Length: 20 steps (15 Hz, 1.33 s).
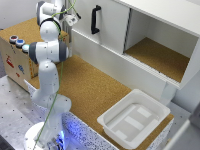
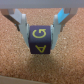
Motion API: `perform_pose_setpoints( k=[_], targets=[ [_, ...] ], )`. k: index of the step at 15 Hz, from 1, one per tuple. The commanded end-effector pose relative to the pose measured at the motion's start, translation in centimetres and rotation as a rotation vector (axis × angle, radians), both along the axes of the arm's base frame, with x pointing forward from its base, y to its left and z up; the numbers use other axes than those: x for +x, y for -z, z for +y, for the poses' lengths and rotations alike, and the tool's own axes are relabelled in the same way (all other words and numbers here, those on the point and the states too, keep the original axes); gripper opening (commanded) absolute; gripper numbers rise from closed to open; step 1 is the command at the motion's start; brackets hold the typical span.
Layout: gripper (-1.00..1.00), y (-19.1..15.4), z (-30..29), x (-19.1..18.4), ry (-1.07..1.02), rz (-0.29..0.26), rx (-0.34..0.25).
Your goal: Put the purple object on top of the drawer
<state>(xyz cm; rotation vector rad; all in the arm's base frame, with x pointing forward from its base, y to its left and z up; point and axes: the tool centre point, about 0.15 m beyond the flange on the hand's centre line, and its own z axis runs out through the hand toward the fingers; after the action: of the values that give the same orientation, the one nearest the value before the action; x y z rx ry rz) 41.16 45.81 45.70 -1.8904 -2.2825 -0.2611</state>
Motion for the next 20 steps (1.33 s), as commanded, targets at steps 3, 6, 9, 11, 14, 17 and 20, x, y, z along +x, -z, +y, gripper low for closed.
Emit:
perform_pose_setpoints(
  k=[3, 6, 9, 11, 14, 17, 20],
  targets=[
    [1.00, 0.2, 2.8, 2.8, 0.012, 0.073, -0.182],
    [1.00, -1.3, 2.4, 3.0, 0.055, 0.039, -0.163],
    [1.00, -3.7, 1.2, 2.7, 0.119, -0.066, -0.159],
    [1.00, -4.7, -0.1, 2.3, 0.163, -0.102, -0.167],
    [1.00, -5.0, -2.6, 1.8, 0.269, -0.171, -0.232],
    [1.00, -4.6, -4.9, 1.7, 0.405, -0.199, -0.259],
    [1.00, -2.8, -7.6, 1.5, 0.592, -0.156, -0.207]
  ],
)
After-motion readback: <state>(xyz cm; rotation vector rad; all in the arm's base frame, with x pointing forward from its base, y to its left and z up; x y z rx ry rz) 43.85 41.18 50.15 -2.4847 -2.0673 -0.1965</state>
